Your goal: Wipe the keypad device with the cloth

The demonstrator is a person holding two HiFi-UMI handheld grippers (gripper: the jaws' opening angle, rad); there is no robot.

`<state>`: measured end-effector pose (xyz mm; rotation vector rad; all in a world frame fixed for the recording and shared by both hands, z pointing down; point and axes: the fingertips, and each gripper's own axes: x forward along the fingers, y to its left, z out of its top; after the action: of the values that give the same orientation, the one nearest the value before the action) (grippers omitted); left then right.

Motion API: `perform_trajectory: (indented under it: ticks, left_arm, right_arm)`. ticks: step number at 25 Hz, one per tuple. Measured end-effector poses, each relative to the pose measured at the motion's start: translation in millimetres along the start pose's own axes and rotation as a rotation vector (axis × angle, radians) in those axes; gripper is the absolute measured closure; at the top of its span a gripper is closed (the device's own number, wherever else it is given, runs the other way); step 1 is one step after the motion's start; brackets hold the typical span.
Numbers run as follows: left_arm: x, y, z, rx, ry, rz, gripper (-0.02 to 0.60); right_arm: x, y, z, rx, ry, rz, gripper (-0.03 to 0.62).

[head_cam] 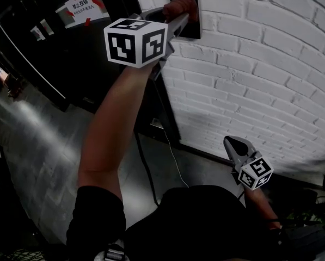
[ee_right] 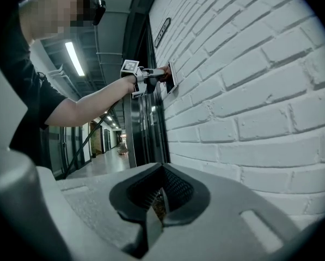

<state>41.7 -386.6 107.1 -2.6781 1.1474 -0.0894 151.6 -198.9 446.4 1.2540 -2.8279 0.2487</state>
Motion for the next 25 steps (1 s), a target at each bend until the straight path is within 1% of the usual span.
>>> perform_trajectory:
  ticks: [12, 25]
  left_arm:
    - [0, -10, -39, -0.002, 0.092, -0.024, 0.416]
    - [-2, -16, -71, -0.020, 0.149, -0.049, 0.416]
  right_arm:
    - [3, 5, -8, 0.010, 0.009, 0.010, 0.603]
    - [3, 9, -13, 0.015, 0.018, 0.005, 0.603]
